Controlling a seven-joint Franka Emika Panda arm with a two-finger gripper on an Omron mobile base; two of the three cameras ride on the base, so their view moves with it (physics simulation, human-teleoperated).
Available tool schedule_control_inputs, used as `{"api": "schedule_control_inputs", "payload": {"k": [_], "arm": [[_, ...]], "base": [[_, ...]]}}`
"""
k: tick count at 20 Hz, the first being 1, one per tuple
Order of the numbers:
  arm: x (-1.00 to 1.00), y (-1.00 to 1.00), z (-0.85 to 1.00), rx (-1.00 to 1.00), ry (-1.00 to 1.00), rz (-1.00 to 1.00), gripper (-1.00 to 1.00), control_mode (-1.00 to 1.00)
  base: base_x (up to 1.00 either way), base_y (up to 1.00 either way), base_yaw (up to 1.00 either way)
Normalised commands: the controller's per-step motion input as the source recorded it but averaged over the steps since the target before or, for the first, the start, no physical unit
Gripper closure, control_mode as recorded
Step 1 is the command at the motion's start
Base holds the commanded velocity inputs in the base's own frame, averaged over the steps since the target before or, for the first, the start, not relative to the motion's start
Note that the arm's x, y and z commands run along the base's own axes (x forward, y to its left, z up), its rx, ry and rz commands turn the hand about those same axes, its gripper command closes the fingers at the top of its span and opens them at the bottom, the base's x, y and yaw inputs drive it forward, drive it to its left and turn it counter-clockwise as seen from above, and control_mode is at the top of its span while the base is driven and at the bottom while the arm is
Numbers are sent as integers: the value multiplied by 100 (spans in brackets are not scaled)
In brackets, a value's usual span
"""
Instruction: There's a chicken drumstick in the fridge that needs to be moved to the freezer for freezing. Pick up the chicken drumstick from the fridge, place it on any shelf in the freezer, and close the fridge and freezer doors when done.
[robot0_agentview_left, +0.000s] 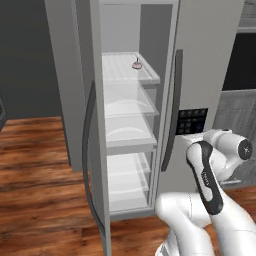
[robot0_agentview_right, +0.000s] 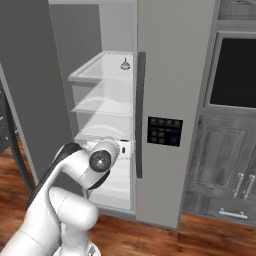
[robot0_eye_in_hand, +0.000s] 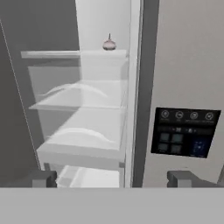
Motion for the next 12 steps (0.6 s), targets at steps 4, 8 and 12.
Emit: {"api": "schedule_control_inputs", "payload": {"k": [4, 8, 12], "arm": [[-69, 100, -53, 17, -26, -25, -100, -100], [-58, 97, -14, 11, -37, -26, -100, -100], [-17, 100, -27, 0, -33, -25, -100, -100]], "base": [[0, 0, 0], [0, 0, 0], [0, 0, 0]]}}
